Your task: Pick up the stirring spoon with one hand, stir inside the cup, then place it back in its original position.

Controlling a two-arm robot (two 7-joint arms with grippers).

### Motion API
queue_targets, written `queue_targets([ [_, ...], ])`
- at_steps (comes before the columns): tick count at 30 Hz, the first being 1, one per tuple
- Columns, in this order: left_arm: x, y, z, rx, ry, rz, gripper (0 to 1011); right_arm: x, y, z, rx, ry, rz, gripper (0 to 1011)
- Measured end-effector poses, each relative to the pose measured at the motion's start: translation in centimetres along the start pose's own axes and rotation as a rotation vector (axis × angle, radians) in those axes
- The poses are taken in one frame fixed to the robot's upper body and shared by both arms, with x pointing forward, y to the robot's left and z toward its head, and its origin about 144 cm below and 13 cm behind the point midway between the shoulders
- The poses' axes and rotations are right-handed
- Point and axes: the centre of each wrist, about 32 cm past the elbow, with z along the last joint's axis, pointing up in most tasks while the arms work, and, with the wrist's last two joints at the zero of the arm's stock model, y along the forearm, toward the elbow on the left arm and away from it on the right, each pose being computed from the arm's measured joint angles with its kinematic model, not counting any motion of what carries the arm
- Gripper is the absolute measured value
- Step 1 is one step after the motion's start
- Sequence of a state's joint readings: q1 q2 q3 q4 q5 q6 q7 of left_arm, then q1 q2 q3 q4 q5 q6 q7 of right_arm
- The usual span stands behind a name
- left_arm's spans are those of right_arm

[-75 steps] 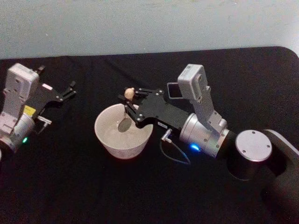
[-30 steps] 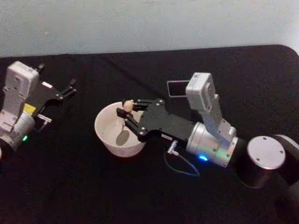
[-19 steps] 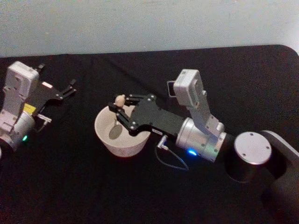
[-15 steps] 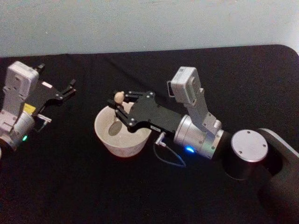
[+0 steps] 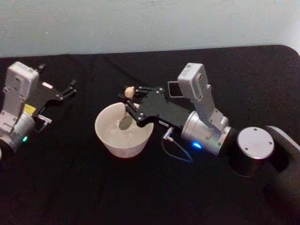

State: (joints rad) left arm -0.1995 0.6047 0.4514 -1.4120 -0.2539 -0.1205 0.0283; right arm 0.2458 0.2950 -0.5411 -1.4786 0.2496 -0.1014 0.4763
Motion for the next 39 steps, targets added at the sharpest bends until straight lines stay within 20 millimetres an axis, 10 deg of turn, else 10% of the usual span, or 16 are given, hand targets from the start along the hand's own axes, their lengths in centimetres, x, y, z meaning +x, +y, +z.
queue_targets([
  [21,0.0,0.0,0.0,0.0,0.0,0.0,1001,-0.4,-3.1,0.8,-0.012,0.016,0.042,197],
  [39,0.0,0.0,0.0,0.0,0.0,0.0,1001,-1.9,-1.4,1.0,0.011,0.032,0.082,197],
])
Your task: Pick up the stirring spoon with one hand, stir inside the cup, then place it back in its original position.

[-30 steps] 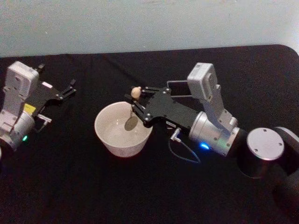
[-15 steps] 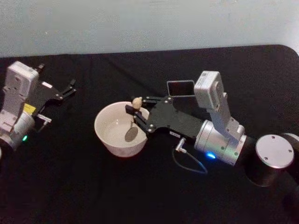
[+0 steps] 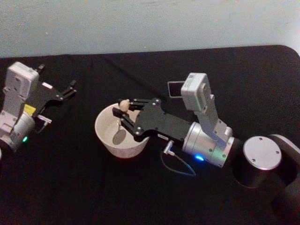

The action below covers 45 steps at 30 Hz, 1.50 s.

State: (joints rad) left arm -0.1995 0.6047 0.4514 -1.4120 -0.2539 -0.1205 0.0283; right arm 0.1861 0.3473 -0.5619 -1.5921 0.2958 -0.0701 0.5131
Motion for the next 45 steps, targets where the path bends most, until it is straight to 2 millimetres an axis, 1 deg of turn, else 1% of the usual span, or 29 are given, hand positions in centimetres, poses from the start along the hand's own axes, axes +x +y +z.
queue_targets([
  [12,0.0,0.0,0.0,0.0,0.0,0.0,1001,0.8,2.1,-0.4,0.021,-0.04,-0.056,197],
  [18,0.0,0.0,0.0,0.0,0.0,0.0,1002,1.4,2.3,-0.7,0.01,-0.052,-0.082,197],
  [23,0.0,0.0,0.0,0.0,0.0,0.0,1001,1.7,1.8,-0.8,-0.001,-0.053,-0.093,197],
  [33,0.0,0.0,0.0,0.0,0.0,0.0,1001,1.9,0.0,-0.5,-0.018,-0.045,-0.095,197],
  [45,0.0,0.0,0.0,0.0,0.0,0.0,1001,1.3,-1.7,-0.1,-0.029,-0.028,-0.061,197],
])
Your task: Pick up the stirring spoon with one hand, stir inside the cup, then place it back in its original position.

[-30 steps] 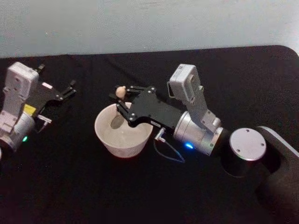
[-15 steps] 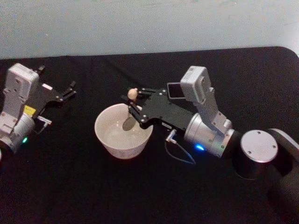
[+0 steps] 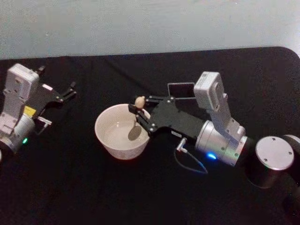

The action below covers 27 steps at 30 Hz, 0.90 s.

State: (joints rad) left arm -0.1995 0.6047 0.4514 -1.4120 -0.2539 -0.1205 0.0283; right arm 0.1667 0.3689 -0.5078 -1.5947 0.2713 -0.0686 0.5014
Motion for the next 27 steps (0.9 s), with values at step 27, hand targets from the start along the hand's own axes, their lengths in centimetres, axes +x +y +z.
queue_targets([
  [27,0.0,0.0,0.0,0.0,0.0,0.0,1001,-1.1,2.9,0.0,0.032,0.007,0.043,197],
])
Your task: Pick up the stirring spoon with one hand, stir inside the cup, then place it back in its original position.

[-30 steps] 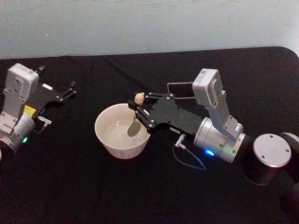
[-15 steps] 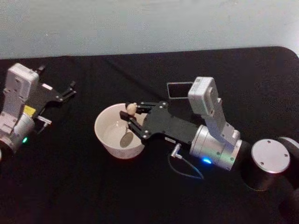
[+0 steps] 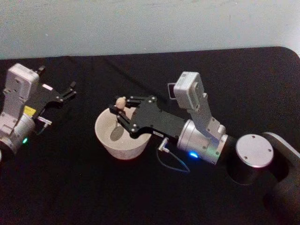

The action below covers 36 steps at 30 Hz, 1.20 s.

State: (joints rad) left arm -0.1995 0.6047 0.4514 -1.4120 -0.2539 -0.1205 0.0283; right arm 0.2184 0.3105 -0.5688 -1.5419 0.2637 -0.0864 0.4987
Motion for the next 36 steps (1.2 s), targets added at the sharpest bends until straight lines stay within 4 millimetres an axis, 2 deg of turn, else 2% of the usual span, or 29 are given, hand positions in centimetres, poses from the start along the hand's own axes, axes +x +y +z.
queue_targets([
  [10,0.0,0.0,0.0,0.0,0.0,0.0,1001,0.8,0.9,-0.4,-0.005,-0.02,-0.051,197],
  [19,0.0,0.0,0.0,0.0,0.0,0.0,1001,1.7,0.3,-0.6,-0.02,-0.031,-0.088,197],
  [28,0.0,0.0,0.0,0.0,0.0,0.0,1001,1.7,-0.2,-0.6,-0.025,-0.031,-0.09,197],
  [36,0.0,0.0,0.0,0.0,0.0,0.0,1001,1.8,-0.3,0.3,-0.006,-0.031,-0.09,197],
])
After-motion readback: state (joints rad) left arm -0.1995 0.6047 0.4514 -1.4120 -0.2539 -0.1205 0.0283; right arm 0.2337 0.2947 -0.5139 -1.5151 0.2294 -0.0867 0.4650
